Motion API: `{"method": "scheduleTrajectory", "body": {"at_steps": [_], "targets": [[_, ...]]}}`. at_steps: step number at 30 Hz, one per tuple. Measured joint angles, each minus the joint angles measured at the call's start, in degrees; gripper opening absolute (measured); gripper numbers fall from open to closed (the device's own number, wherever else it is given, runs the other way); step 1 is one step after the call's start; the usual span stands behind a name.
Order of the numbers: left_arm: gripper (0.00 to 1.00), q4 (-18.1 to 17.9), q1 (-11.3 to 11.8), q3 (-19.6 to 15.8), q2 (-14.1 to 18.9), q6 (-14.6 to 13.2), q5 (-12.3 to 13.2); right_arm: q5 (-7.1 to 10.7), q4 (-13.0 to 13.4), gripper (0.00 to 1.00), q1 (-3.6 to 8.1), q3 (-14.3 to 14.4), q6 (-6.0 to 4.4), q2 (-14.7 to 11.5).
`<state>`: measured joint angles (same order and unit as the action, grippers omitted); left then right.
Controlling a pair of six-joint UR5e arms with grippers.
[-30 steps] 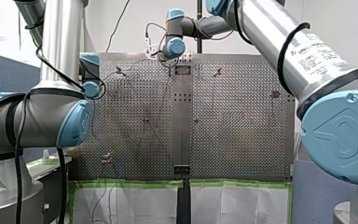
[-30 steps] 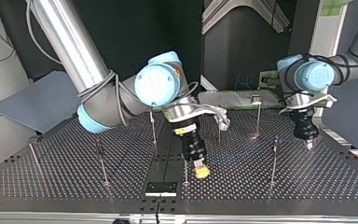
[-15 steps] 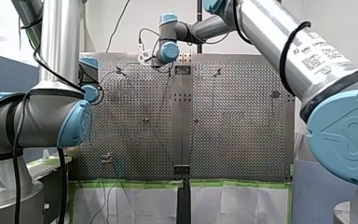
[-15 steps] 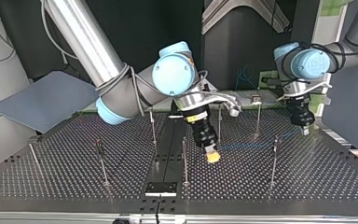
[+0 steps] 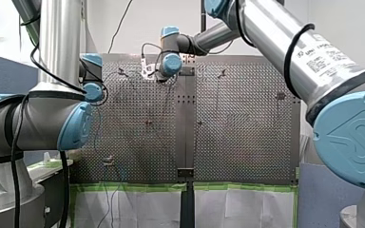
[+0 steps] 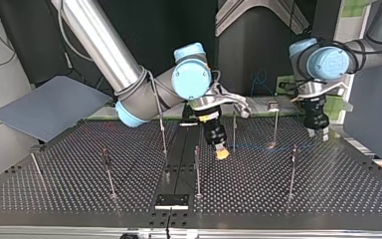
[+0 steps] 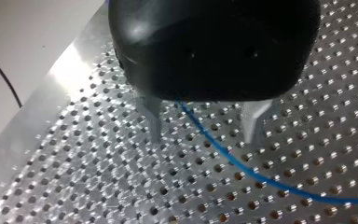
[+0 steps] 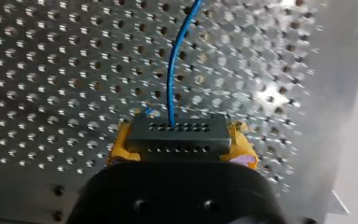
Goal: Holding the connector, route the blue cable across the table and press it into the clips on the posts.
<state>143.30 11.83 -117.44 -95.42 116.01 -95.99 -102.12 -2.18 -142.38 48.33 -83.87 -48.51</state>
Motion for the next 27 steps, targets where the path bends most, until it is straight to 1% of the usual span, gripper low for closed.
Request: {"method": "scheduleTrajectory", "body": {"at_steps": [5,8,12,16,21,24,27], "targets": [[1.0,0.1,-0.7,-0.6,0.1,0.2,0.3,-0.07,0.1,0.0,0.19,0.1,-0.2,0.8],[1.0,0.7,-1.2,-0.6,0.3,0.4,1.2,-0.02,0.1,0.0,0.42,0.1,-0.3,1.0],[1.0,2.0,-1.9,-0.8,1.4,0.7,2.3,0.11,0.2,0.0,0.68,0.1,-0.18,1.1],[1.0,2.6,-2.4,-1.6,3.4,1.3,2.5,0.19,0.2,0.0,0.93,0.1,-0.07,1.2],[1.0,2.6,-2.9,-2.9,6.0,1.5,2.6,0.26,0.3,0.0,1.34,0.1,-0.3,1.2],[1.0,3.0,-3.5,-3.6,7.6,0.9,2.8,0.59,0.4,0.0,1.53,0.1,-0.39,1.2],[1.0,4.2,-4.4,-4.0,9.1,-0.3,3.5,0.95,0.4,0.0,1.59,0.1,-0.32,1.2]]}}
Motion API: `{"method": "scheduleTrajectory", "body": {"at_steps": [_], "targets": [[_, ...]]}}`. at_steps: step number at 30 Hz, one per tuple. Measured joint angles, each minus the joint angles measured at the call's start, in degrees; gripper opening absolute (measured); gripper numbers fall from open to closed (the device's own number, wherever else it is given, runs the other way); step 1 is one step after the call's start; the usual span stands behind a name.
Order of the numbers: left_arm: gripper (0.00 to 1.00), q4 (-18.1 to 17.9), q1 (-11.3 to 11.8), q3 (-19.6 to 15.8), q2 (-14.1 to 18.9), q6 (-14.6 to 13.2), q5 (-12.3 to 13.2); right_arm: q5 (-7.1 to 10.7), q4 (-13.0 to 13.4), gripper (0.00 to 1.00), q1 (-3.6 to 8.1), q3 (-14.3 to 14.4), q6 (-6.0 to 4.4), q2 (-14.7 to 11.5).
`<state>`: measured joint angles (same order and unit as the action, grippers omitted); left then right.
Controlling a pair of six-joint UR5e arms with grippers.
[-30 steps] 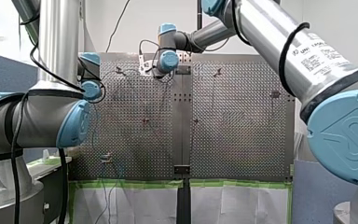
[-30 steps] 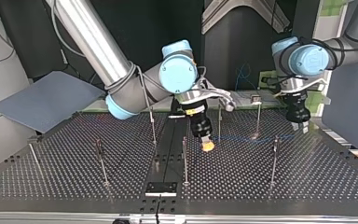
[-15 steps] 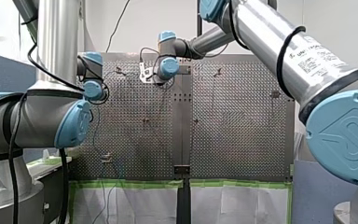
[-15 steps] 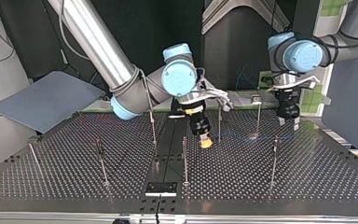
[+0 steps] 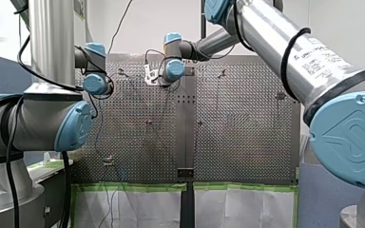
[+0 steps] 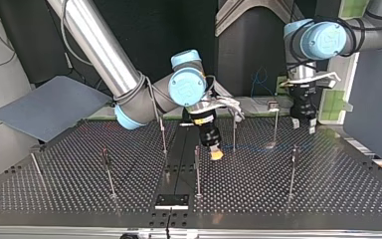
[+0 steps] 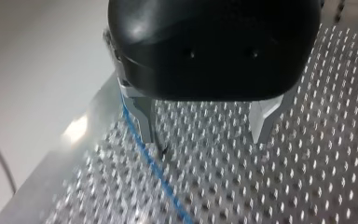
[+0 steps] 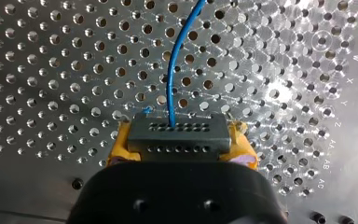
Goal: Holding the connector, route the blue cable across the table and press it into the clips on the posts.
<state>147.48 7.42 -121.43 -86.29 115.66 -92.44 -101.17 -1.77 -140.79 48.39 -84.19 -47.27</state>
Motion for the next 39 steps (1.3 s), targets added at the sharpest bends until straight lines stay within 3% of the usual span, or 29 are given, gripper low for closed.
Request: {"method": "scheduleTrajectory", "body": {"at_steps": [8,17,29,39], "targets": [[1.0,4.8,-1.7,-0.3,4.8,-3.7,1.4,0.78,0.2,0.0,0.03,-0.5,0.31,0.0],[1.0,9.2,-3.5,-0.3,6.6,-8.9,3.1,1.13,0.2,0.0,0.04,-2.2,0.22,0.0],[1.0,6.4,-5.3,1.1,7.9,-14.8,5.1,1.2,0.2,0.0,0.05,-2.8,0.05,0.0],[1.0,4.2,-6.6,5.2,3.1,-16.0,6.2,1.39,0.3,0.0,0.06,-3.8,-0.21,0.1]]}}
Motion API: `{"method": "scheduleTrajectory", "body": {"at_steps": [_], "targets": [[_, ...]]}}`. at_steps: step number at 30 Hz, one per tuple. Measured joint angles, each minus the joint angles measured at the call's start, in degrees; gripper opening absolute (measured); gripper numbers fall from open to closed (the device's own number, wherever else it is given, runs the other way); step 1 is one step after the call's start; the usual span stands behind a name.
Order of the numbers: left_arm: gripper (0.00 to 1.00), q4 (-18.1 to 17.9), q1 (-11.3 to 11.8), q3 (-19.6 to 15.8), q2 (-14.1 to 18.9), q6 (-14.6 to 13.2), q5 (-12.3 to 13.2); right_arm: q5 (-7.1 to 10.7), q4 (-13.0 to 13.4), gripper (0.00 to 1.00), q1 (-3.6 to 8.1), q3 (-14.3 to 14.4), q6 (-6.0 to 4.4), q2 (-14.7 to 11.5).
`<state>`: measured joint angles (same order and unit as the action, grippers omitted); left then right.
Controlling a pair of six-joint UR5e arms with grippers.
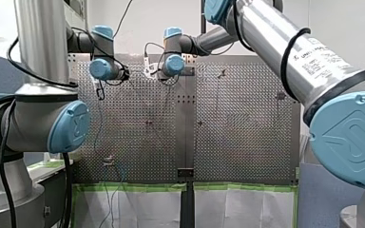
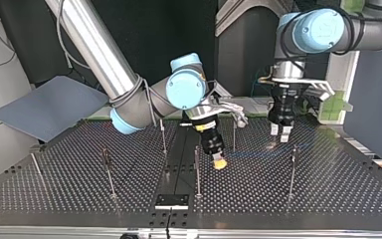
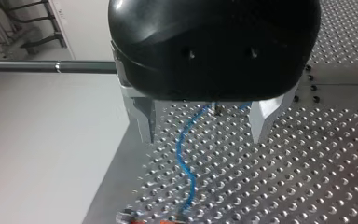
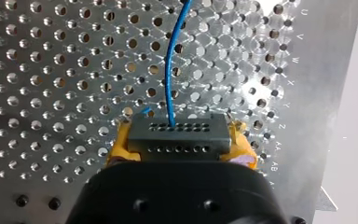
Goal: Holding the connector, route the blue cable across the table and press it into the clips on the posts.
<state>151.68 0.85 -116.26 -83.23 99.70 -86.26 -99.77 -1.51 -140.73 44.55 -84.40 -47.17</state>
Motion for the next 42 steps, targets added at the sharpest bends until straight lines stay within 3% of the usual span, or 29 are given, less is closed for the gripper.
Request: {"method": "scheduleTrajectory", "body": {"at_steps": [16,25,37,38,39,41,42], "targets": [[1.0,-2.0,-1.2,3.9,-4.7,0.7,0.2,0.07,-0.1,0.0,-0.03,-1.0,-0.08,0.1],[1.0,-2.9,-1.8,6.9,-6.6,0.5,-2.6,0.03,-0.1,0.0,-0.14,-1.0,-0.09,0.2],[1.0,-4.1,-2.4,9.7,-10.9,0.5,-3.6,-0.08,-0.2,0.0,-0.29,-1.0,-0.22,0.3],[0.84,-4.1,-2.3,9.7,-11.0,0.5,-3.8,-0.08,-0.2,0.0,-0.29,-1.0,-0.23,0.4],[0.84,-4.1,-2.3,9.8,-11.0,0.5,-4.0,-0.07,-0.2,0.0,-0.31,-1.0,-0.24,0.4],[0.56,-4.1,-2.3,9.8,-11.0,0.5,-4.4,-0.04,-0.3,0.0,-0.35,-1.0,-0.24,0.4],[0.56,-4.1,-2.4,9.8,-11.0,0.5,-4.5,-0.03,-0.3,0.0,-0.36,-1.0,-0.25,0.4]]}}
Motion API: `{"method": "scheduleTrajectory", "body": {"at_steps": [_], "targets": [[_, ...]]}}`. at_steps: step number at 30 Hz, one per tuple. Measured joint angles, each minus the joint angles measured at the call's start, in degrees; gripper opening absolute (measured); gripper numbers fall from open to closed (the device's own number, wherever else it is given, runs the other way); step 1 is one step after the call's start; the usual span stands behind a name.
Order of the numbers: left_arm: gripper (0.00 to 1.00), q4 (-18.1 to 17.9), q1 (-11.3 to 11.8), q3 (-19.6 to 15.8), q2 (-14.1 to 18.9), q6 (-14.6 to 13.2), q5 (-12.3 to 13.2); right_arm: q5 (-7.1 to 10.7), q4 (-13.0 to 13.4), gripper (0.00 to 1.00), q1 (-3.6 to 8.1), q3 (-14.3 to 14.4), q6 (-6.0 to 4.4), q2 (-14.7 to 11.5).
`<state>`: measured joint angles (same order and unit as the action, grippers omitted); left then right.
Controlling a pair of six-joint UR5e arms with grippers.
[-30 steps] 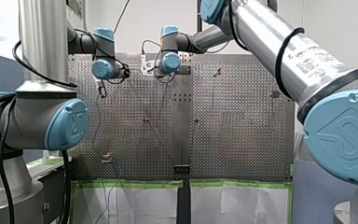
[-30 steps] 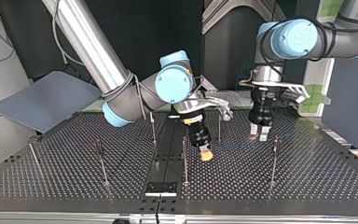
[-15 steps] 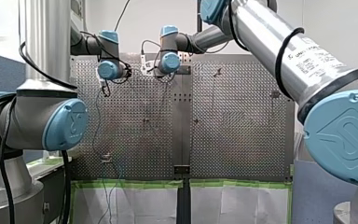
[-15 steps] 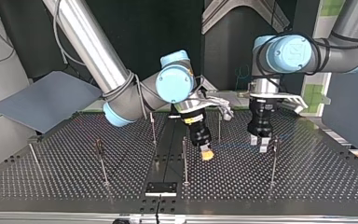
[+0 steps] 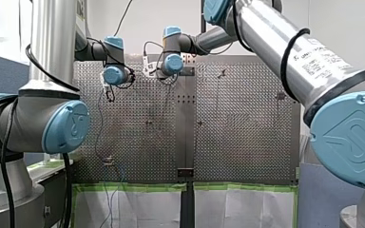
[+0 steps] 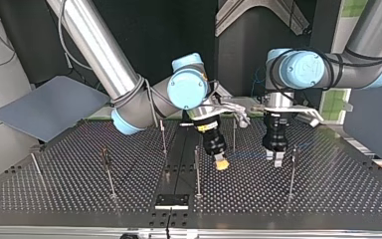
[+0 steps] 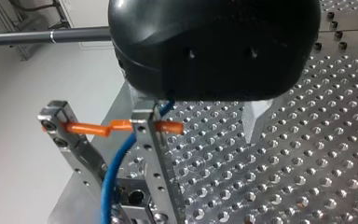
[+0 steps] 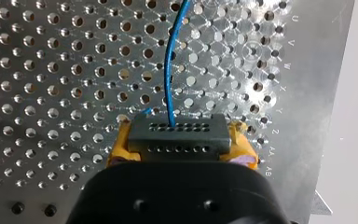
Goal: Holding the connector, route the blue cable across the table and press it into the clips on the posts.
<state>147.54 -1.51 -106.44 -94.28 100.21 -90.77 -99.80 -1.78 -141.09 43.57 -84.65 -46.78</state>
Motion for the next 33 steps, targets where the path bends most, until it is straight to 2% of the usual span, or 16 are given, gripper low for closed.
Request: {"method": "scheduleTrajectory", "body": {"at_steps": [1,2,3,4,5,13,18,27,33], "targets": [[0.35,0.0,0.0,0.0,0.0,0.0,-0.2,0.01,0.0,0.0,-0.01,0.0,0.0,0.0],[0.21,0.0,0.0,0.0,0.0,0.0,-0.4,0.02,0.0,0.0,-0.01,0.0,0.0,0.0],[0.21,0.1,-0.1,0.0,0.0,-0.1,-0.6,0.03,0.0,0.0,-0.01,0.0,0.0,0.0],[0.06,0.1,-0.1,0.0,0.0,-0.1,-0.9,0.03,-0.1,0.0,-0.01,0.0,0.0,0.0],[0.0,0.1,-0.1,0.0,0.0,-0.1,-1.1,0.03,-0.1,0.0,-0.01,0.0,0.0,0.0],[0.0,1.4,-0.3,-0.2,0.0,-0.2,-1.9,-0.07,-0.3,0.0,-0.27,0.2,-0.3,0.4],[0.0,2.3,-0.5,-1.9,0.2,-0.8,-3.2,-0.27,-0.4,0.0,-0.61,0.6,-0.41,1.2],[0.0,-2.1,-0.4,-7.2,0.3,0.2,-3.5,-0.45,-0.3,0.0,-0.69,3.5,-0.4,1.7],[0.0,-4.9,-0.3,-10.6,-0.6,0.3,-3.4,-0.45,-0.2,0.0,-0.46,6.5,-0.33,1.7]]}}
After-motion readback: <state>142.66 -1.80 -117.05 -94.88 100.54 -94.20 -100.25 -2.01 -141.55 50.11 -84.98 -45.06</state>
